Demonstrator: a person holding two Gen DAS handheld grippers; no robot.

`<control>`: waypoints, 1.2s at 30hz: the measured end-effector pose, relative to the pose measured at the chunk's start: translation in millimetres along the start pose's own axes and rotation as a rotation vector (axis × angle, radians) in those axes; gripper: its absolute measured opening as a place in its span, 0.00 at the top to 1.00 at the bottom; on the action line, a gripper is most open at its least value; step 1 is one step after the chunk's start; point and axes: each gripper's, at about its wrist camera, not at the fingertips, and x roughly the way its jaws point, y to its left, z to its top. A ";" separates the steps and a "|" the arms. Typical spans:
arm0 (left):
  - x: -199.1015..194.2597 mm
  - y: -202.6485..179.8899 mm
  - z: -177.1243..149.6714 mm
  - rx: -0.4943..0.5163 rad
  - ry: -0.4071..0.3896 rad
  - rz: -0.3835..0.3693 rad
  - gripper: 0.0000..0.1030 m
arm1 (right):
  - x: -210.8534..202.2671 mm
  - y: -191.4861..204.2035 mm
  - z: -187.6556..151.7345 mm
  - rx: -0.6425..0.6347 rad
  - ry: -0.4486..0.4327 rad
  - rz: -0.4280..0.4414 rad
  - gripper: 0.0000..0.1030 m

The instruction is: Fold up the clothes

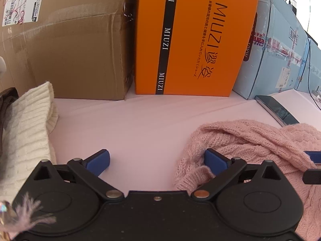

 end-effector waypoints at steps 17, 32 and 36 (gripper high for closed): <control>-93.7 -22.7 -28.3 0.428 -0.336 -0.268 0.00 | -114.3 -24.1 -38.1 0.024 -0.307 -0.368 0.00; -142.2 -69.2 -79.4 0.778 -0.207 -0.446 0.00 | -222.8 -38.4 -112.9 -0.239 0.082 -0.647 0.00; -142.0 -80.4 -92.0 0.889 -0.136 -0.378 0.00 | -224.6 -35.7 -121.9 -0.294 0.170 -0.670 0.00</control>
